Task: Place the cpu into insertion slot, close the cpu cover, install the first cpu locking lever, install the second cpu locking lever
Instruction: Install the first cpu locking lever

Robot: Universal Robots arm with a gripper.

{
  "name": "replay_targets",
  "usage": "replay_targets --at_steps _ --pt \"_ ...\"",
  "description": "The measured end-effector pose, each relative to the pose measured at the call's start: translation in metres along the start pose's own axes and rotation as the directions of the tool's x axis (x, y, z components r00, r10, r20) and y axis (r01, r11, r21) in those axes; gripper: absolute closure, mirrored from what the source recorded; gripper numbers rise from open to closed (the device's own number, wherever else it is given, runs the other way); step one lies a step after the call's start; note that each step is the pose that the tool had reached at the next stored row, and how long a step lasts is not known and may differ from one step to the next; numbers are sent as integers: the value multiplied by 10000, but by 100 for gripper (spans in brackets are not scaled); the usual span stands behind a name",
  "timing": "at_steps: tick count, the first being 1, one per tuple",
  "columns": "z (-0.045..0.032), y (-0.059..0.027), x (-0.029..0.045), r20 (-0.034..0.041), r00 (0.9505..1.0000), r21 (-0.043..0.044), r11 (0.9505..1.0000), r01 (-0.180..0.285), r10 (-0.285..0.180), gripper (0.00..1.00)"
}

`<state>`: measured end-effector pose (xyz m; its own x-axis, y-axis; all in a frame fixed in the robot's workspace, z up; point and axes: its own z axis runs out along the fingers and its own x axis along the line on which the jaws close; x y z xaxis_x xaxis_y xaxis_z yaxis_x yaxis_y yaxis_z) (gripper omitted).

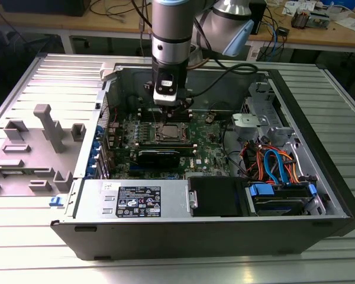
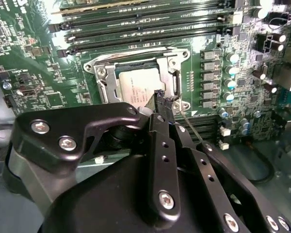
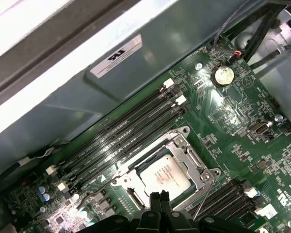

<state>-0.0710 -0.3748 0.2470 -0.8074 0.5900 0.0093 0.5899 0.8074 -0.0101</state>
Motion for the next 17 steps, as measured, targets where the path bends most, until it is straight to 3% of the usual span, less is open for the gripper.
replay_targets --at_steps 4,8,11,17 --pt "2 -16 12 -258 9996 -398 9992 92 -103 89" --pt "3 -20 11 -255 9976 -414 9971 635 -645 89" --pt "6 -20 11 -246 9894 -405 9890 1423 -1434 89" --pt "-75 -22 17 -234 9835 -408 9831 1783 -1793 89"
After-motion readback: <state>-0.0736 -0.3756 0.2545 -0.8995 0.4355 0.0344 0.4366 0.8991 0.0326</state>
